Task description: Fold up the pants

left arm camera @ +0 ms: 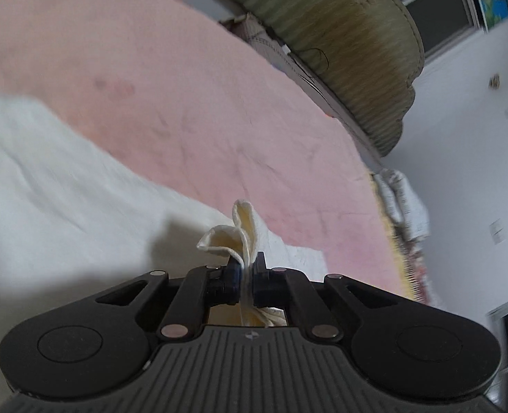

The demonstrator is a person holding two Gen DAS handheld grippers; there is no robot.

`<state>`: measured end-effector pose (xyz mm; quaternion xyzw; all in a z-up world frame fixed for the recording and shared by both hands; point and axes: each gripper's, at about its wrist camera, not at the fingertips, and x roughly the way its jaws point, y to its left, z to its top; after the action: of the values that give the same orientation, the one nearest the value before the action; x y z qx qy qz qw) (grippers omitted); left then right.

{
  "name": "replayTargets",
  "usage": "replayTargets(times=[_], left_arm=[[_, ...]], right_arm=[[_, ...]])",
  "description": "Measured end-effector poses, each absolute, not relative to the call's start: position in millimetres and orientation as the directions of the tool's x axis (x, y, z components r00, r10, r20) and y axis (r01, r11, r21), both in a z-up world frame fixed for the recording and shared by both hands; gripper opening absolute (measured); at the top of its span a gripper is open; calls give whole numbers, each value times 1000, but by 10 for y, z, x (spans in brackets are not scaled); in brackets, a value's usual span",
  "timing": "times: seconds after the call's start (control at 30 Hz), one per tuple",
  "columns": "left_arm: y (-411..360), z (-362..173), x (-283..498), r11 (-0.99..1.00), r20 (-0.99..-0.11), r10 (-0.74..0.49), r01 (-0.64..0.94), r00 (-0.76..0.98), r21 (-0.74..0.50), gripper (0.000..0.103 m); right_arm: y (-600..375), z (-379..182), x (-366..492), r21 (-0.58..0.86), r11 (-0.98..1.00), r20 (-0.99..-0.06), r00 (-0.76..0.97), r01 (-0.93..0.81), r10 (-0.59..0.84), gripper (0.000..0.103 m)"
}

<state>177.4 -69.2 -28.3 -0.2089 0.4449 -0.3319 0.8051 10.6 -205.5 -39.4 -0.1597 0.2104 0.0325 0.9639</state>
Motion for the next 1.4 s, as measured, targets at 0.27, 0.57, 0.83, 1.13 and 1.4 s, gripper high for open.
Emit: replayTargets(times=[0.27,0.57,0.83,1.13,1.4], left_arm=[[-307,-233,1515,842,-632,-534,424,562,-334,6],[-295,-268,1410,876,-641,-458,437,617,-205,16],[-111,-267,1383,941,-616,-294,333,731,-54,61],[89,-264,1472,971,-640,-203,238,741,-32,58],[-56,-268,1427,968,-625,-103,223,774,116,58]], right_arm=[[-1625,-570,318,-320,911,-464,882,-260,88,13],[-1482,-644,430,-352,882,-510,855,-312,99,15],[-1489,-426,173,-273,868,-570,796,-416,202,41],[-2030,-134,46,30,920,-460,811,-391,360,70],[-1949,-413,51,-95,940,-506,829,-327,237,69]])
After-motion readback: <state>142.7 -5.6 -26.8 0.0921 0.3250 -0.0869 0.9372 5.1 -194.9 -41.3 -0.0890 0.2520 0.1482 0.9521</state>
